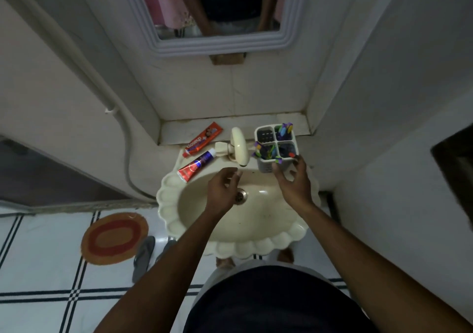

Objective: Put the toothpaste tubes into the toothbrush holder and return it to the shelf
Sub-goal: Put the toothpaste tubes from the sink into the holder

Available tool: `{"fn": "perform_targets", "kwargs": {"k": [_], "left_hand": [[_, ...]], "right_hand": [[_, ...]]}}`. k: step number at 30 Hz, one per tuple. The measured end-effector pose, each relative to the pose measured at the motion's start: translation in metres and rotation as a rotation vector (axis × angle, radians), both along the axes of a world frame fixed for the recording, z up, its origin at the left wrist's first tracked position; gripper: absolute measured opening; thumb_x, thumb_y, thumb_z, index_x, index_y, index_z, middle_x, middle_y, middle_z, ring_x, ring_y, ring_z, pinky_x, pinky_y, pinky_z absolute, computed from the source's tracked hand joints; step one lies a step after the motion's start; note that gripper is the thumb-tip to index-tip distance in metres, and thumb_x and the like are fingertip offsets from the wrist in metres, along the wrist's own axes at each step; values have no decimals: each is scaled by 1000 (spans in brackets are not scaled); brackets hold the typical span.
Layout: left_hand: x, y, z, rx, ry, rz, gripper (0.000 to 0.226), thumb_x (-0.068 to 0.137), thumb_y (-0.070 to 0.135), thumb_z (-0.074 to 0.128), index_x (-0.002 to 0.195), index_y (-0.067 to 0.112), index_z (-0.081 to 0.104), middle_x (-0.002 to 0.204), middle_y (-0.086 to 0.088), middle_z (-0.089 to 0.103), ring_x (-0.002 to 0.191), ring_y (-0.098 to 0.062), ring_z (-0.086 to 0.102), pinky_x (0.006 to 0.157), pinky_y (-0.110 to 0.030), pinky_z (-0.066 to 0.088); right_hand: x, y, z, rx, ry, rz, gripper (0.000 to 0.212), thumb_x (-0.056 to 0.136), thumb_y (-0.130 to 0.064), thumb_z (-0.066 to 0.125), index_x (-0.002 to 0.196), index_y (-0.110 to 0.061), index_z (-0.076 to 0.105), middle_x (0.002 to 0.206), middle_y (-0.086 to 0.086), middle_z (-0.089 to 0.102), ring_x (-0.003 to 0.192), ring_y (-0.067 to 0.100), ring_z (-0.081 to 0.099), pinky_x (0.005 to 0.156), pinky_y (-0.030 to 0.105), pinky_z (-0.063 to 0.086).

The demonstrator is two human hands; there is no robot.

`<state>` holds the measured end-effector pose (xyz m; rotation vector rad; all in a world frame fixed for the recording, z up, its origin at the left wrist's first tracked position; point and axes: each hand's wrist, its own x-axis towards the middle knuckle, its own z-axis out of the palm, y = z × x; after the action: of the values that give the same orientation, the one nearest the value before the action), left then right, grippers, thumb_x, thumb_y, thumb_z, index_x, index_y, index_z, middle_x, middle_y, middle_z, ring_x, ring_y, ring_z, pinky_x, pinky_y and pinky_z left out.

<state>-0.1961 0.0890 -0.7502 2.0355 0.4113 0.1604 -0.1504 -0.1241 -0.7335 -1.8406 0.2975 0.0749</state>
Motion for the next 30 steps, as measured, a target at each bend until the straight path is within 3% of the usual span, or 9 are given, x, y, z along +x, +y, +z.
{"fn": "perform_targets", "kwargs": {"k": [2,6,11,15,18,22,27,30], "left_hand": [[-1,14,1,5,2,49,22,106,32,68,117,15,78,98,10,75,91,10,66,76,-5,47],[5,49,-4,48,5,128,24,105,31,70,118,12,78,100,5,75,86,-1,67,83,-29,57],[19,84,-14,372,5,46,35,100,32,73,130,14,72,126,-9,74,115,-31,67,99,-45,55],[34,97,-14,515,82,-32,42,100,37,70,137,19,65,144,-10,63,129,-36,58,103,-53,51],[46,99,-16,537,105,-99,41,102,39,68,137,17,64,144,-11,62,131,-37,57,104,-53,47],[61,96,-15,533,145,-104,41,102,35,67,139,16,63,144,-11,66,135,-37,57,111,-54,42],[74,99,-18,596,179,-107,46,100,33,70,142,15,63,144,-13,67,138,-40,56,117,-56,39],[78,102,-22,621,180,-104,41,98,26,70,138,14,67,137,-15,72,132,-42,61,114,-55,42]], "right_hand": [[1,5,-1,3,-6,-13,79,98,-48,79,163,-24,43,142,-11,58,138,29,64,113,48,55],[3,13,2,20,5,-37,77,101,-46,76,165,-22,42,157,1,61,139,28,63,104,32,52],[3,19,4,33,23,-69,79,101,-47,76,166,-23,39,161,5,58,134,25,63,100,29,49],[4,25,4,51,18,-97,77,100,-47,77,164,-23,42,157,3,60,133,24,63,98,27,51],[6,28,0,82,20,-126,75,100,-46,78,163,-24,44,154,3,61,133,25,65,94,19,52],[6,28,-4,67,22,-136,77,96,-52,78,161,-27,45,156,3,61,134,26,66,105,35,57],[7,29,-4,55,7,-141,74,97,-47,80,159,-23,47,149,0,63,136,25,65,113,44,57],[6,32,-7,63,2,-152,72,96,-44,83,156,-23,50,141,-6,64,127,17,69,113,46,58]]}}
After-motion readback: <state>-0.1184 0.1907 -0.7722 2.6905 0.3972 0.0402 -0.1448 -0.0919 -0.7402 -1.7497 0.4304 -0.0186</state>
